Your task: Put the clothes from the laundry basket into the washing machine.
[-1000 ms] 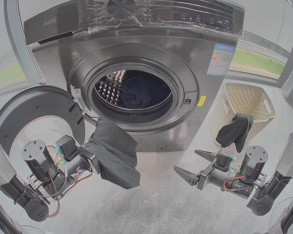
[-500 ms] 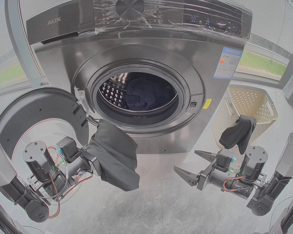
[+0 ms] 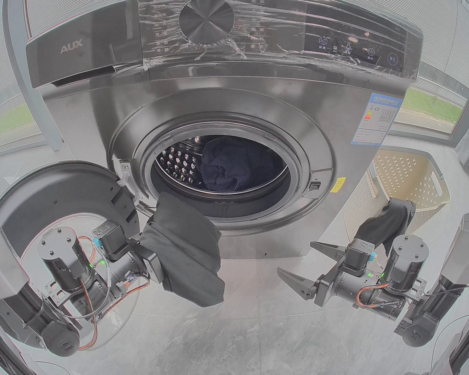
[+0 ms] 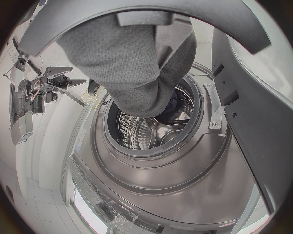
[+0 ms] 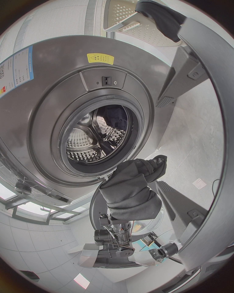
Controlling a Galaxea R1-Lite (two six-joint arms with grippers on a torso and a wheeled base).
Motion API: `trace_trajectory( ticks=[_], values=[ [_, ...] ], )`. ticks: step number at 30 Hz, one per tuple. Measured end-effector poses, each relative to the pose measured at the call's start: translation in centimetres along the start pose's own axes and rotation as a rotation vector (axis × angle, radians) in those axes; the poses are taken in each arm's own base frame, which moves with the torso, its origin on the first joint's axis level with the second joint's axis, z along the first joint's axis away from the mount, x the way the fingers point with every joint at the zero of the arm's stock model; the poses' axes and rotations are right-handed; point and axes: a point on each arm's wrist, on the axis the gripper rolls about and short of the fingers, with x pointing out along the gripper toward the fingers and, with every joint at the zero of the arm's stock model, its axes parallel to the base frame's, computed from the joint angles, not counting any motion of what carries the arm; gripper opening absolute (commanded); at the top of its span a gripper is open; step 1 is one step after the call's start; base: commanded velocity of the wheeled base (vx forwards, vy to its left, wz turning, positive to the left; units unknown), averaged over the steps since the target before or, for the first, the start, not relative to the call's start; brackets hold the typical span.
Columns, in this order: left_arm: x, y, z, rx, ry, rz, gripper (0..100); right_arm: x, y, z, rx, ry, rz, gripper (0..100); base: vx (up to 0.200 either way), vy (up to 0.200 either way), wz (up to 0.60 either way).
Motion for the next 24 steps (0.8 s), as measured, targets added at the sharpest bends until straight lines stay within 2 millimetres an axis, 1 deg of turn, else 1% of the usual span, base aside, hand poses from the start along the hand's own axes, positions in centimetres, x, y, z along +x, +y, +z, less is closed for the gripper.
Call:
trace_trajectory(
  ticks=[3,12,24],
  values=[
    [-0.05,0.01,-0.14,0.000,0.007,0.001,0,0.00,0.00,0.00,0.000,0.000,0.000,100,0.000,0.000,0.00],
    [-0.08,0.06,-0.38,0.000,0.018,0.003,0,0.03,0.08,0.02,0.000,-0.001,0.003,100,0.200,0.000,0.00],
    [-0.06,-0.24,-0.45,0.000,0.020,-0.010,0,0.01,0.10,-0.01,-0.001,0.000,0.004,100,0.000,0.000,0.00]
  ],
)
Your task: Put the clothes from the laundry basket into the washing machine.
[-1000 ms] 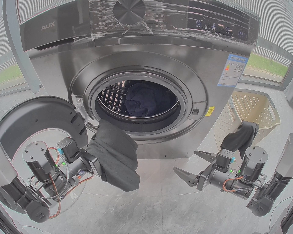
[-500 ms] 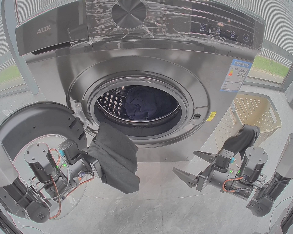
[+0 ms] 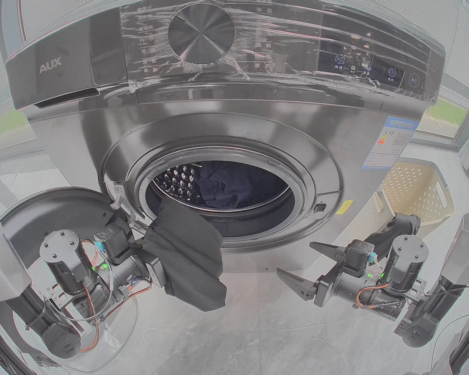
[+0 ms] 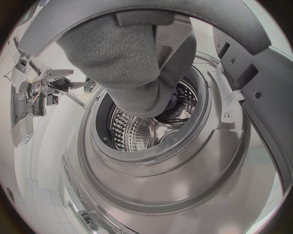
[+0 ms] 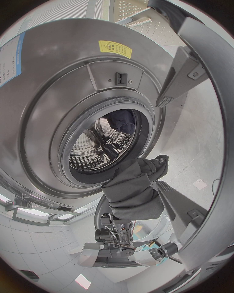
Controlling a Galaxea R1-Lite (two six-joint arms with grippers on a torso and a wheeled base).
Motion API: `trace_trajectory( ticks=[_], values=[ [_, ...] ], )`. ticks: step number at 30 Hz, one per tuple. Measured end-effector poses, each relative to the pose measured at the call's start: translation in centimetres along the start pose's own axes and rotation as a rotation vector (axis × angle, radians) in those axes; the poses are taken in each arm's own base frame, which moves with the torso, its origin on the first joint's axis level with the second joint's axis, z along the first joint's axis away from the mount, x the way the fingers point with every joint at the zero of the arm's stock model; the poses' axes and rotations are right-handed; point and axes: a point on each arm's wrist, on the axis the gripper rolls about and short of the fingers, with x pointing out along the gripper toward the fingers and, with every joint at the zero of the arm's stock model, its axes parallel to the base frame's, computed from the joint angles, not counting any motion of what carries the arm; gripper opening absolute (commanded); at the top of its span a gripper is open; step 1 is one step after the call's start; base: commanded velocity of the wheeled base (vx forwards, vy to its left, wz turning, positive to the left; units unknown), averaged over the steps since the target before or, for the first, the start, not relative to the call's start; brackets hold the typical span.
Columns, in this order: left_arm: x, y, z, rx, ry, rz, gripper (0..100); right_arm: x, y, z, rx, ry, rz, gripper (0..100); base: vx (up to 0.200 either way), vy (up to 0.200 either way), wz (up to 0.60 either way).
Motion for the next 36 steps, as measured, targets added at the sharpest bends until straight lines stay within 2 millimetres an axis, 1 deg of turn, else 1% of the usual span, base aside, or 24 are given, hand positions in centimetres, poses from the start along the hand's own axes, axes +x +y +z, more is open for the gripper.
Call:
trace_trajectory(
  ticks=[6,9,18,24,29,36],
  values=[
    [0.1,-0.1,-0.2,0.012,0.005,-0.002,0,0.0,0.0,0.0,-0.001,0.000,0.001,100,0.000,0.000,0.00],
    [0.3,-0.1,-0.3,0.018,0.010,-0.001,0,0.0,0.0,0.0,0.000,0.000,0.001,100,0.000,-0.200,0.00],
    [0.8,-0.1,-0.2,0.026,0.001,-0.001,0,-0.1,0.2,-0.1,-0.001,0.003,0.007,100,0.000,0.000,0.00],
    [1.6,-1.0,-0.4,0.036,-0.002,-0.016,0,-0.1,1.0,0.0,-0.004,0.003,0.027,100,0.000,0.000,0.00],
    [3.1,-2.2,-0.9,0.028,-0.004,-0.033,0,-0.2,1.4,0.0,-0.005,0.002,0.030,100,0.000,0.000,0.00],
    [7.3,-2.8,-1.0,0.018,-0.067,-0.048,0,-0.3,1.6,0.0,-0.005,0.003,0.035,100,0.000,0.000,0.00]
  ],
)
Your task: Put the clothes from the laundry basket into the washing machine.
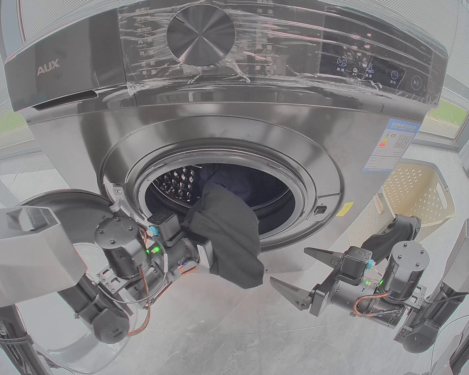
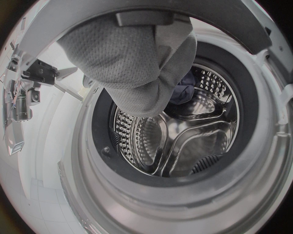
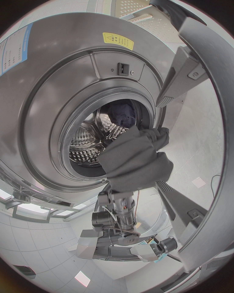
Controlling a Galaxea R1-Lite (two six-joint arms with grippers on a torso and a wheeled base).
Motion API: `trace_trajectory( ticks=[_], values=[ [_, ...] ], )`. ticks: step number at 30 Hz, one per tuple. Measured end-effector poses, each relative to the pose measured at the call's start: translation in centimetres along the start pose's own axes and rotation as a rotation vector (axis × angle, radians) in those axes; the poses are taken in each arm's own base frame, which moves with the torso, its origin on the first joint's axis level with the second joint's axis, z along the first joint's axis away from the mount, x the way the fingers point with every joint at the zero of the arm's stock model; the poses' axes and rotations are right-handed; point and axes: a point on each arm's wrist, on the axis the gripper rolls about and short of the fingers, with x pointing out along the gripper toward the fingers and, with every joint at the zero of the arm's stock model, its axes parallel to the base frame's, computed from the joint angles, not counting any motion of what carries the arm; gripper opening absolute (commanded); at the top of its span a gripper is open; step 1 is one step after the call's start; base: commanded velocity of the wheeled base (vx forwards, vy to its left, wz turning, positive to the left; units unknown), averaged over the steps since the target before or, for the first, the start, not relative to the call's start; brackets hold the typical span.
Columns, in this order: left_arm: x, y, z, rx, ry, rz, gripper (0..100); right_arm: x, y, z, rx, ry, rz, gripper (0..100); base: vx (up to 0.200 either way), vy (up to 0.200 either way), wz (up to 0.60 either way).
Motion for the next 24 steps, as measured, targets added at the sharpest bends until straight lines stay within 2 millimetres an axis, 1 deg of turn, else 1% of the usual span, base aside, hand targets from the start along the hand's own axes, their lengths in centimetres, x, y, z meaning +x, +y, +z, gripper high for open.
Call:
trace_trajectory(
  ticks=[3,5,6,8,12,18,24],
  values=[
    [2.0,0.0,-0.1,-0.007,-0.035,-0.003,0,0.0,0.1,0.0,0.000,0.000,0.003,100,0.000,0.000,0.00],
    [3.7,0.1,-0.2,-0.012,-0.066,-0.002,0,0.0,0.1,0.0,0.000,0.001,0.004,100,0.000,0.000,0.00],
    [4.1,0.2,-0.3,-0.014,-0.072,-0.002,0,-0.1,0.1,0.0,0.000,0.001,0.005,100,0.000,0.000,0.00],
    [5.5,0.3,-0.6,-0.017,-0.084,0.001,0,-0.1,0.1,0.0,0.000,0.002,0.005,100,0.000,0.000,0.00],
    [8.0,0.8,-2.0,-0.019,-0.068,0.018,0,-0.1,0.2,0.0,0.000,0.002,0.005,100,0.000,0.000,0.00],
    [10.9,2.0,-3.7,-0.016,-0.005,0.053,0,-0.1,0.2,0.0,0.000,0.003,0.006,100,0.000,0.000,0.00],
    [13.5,3.4,-3.6,-0.011,-0.011,0.082,0,-0.1,0.2,-0.1,0.000,0.004,0.007,100,0.000,0.000,0.00]
  ],
)
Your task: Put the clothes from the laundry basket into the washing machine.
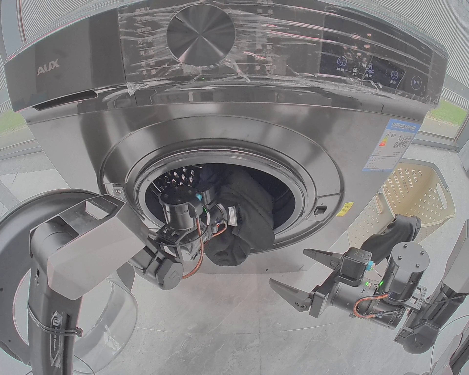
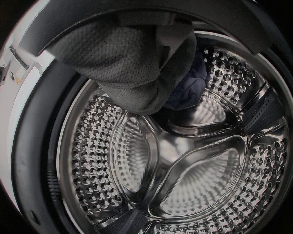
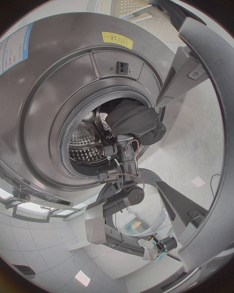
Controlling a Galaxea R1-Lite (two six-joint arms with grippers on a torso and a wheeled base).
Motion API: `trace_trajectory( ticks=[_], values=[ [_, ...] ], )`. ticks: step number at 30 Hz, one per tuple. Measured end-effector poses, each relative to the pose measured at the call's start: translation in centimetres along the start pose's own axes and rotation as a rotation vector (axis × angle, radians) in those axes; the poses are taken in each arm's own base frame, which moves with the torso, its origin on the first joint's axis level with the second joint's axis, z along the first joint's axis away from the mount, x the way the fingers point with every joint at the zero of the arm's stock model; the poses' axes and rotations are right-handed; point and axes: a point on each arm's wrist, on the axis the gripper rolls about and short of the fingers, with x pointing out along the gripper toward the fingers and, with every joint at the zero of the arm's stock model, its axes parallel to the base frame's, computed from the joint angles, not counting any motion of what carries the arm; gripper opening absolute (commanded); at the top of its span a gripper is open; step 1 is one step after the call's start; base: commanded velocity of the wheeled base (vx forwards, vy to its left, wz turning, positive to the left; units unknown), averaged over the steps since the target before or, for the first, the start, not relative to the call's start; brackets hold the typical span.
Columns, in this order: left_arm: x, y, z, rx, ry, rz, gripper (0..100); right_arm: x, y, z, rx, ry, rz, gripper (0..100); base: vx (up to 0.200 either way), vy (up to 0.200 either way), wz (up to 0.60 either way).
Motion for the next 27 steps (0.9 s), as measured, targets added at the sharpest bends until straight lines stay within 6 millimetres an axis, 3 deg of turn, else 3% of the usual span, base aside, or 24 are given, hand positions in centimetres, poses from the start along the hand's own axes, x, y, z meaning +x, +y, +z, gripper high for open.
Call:
trace_trajectory(
  ticks=[12,19,20,27],
  values=[
    [5.2,2.0,2.4,-0.002,-0.110,0.077,0,0.0,0.0,-0.1,0.000,0.002,0.001,100,0.000,0.000,0.00],
    [6.9,2.8,3.4,-0.031,-0.182,0.147,0,0.1,0.0,-0.1,0.000,0.005,0.001,100,0.000,0.000,0.00],
    [7.0,2.8,3.3,-0.032,-0.182,0.149,100,0.1,0.0,-0.1,0.000,0.005,0.001,100,0.000,0.000,0.00],
    [6.7,2.5,1.6,-0.056,-0.103,0.150,100,0.1,0.0,-0.2,0.001,0.007,0.002,100,0.000,0.000,0.00]
  ],
)
